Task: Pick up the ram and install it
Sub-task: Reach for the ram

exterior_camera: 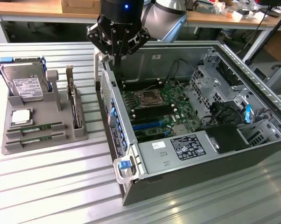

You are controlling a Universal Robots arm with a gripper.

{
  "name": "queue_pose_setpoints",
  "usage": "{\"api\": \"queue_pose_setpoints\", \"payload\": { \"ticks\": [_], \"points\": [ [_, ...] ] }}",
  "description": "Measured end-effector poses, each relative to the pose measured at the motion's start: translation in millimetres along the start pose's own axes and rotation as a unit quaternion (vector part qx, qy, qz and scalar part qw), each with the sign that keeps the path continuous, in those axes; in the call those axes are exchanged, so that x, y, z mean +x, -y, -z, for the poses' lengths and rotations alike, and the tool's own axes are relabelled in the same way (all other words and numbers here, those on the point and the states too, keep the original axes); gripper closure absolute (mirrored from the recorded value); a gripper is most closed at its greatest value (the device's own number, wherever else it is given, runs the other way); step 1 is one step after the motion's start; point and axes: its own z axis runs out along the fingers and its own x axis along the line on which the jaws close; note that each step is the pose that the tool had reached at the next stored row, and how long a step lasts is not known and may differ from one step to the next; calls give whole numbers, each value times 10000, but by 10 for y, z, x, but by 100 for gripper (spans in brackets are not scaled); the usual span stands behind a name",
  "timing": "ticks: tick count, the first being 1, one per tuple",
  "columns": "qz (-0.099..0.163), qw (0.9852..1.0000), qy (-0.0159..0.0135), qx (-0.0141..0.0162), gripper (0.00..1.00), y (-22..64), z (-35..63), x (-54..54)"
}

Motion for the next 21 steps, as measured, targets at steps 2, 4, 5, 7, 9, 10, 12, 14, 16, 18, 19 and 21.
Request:
{"api": "queue_pose_setpoints", "payload": {
  "ticks": [2, 4, 5, 7, 9, 10, 12, 14, 16, 18, 19, 21],
  "points": [
    [0, 10000, 0, 0, 89, 1, 0, 12],
    [0, 10000, 0, 0, 89, 2, 1, 28],
    [0, 10000, 0, 0, 89, 3, 1, 33],
    [0, 10000, 0, 0, 89, 4, 1, 49],
    [0, 10000, 0, 0, 89, 5, 2, 66],
    [0, 10000, 0, 0, 89, 5, 2, 68],
    [0, 10000, 0, 0, 89, 6, 2, 78],
    [0, 10000, 0, 0, 89, 7, 2, 87],
    [0, 10000, 0, 0, 89, 8, 3, 103],
    [0, 10000, 0, 0, 89, 10, 3, 123],
    [0, 10000, 0, 0, 89, 10, 3, 132],
    [0, 10000, 0, 0, 89, 11, 4, 149]
  ]
}}
